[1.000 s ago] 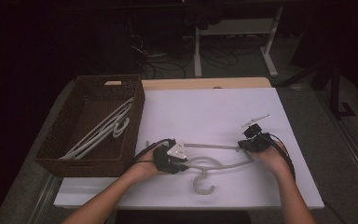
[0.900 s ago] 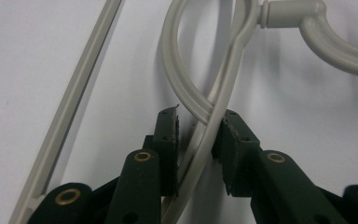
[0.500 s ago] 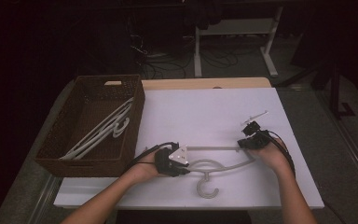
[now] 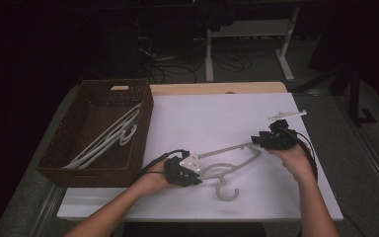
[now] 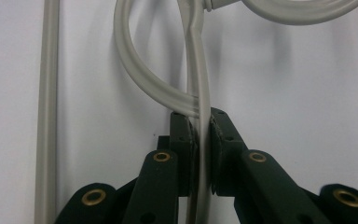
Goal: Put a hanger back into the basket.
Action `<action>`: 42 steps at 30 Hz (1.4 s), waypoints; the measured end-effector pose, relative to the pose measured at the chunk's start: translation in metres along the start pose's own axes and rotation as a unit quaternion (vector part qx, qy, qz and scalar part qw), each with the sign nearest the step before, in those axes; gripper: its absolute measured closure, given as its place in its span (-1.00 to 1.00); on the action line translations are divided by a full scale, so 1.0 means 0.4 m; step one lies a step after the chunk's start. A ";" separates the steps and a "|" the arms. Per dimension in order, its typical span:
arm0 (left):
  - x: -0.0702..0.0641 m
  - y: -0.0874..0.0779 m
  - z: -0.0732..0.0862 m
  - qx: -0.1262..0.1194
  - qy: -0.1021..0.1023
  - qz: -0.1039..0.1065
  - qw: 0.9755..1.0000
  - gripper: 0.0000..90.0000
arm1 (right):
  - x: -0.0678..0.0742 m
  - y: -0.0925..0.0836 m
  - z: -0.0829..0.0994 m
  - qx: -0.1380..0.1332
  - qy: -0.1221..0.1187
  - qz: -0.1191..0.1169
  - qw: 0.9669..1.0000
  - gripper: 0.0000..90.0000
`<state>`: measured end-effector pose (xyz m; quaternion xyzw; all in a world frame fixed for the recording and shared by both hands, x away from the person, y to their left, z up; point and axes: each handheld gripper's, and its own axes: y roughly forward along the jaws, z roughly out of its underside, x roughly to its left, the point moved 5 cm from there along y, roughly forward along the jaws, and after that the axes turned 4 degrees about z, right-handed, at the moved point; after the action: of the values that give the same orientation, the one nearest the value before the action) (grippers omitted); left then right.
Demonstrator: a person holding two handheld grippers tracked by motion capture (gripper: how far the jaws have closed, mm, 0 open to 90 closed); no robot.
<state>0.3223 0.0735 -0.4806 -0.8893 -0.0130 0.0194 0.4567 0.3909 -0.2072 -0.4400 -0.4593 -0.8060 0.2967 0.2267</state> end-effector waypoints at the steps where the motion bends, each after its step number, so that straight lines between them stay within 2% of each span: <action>1: 0.002 -0.003 0.000 -0.003 -0.008 -0.002 1.000 0.82 | 0.002 -0.007 -0.001 -0.006 -0.002 -0.001 1.000 0.11; 6: 0.021 -0.027 0.001 -0.025 -0.044 -0.006 0.999 0.82 | 0.013 -0.041 0.001 -0.028 -0.001 -0.004 1.000 -0.18; 9: 0.030 -0.044 -0.001 -0.039 -0.068 -0.009 0.997 0.82 | 0.019 -0.056 0.008 -0.036 -0.011 0.004 0.999 -0.32; 18: 0.060 -0.091 -0.014 -0.074 -0.135 -0.025 0.988 0.83 | 0.049 -0.075 0.052 -0.047 -0.029 0.008 0.998 -0.66; 23: 0.069 -0.123 -0.038 -0.090 -0.165 -0.032 0.982 0.83 | 0.061 -0.076 0.086 -0.046 -0.027 0.004 0.999 -0.72; 29: 0.076 -0.185 -0.085 -0.102 -0.173 -0.054 0.978 0.83 | 0.086 -0.067 0.120 -0.041 -0.038 -0.006 0.998 -0.91; 34: 0.090 -0.242 -0.117 -0.101 -0.172 -0.070 0.977 0.83 | 0.099 -0.058 0.141 -0.038 -0.048 -0.012 0.998 -0.97; 38: 0.100 -0.294 -0.140 -0.101 -0.165 -0.078 0.978 0.83 | 0.100 -0.055 0.140 -0.039 -0.046 -0.013 0.998 -0.97; 42: 0.113 -0.356 -0.154 -0.108 -0.163 -0.086 0.977 0.83 | 0.102 -0.051 0.142 -0.038 -0.050 -0.016 0.998 -0.97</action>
<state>0.3696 0.1083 -0.3298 -0.9139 -0.1661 0.1228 0.3495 0.3228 -0.1950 -0.4633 -0.4395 -0.8341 0.2851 0.1729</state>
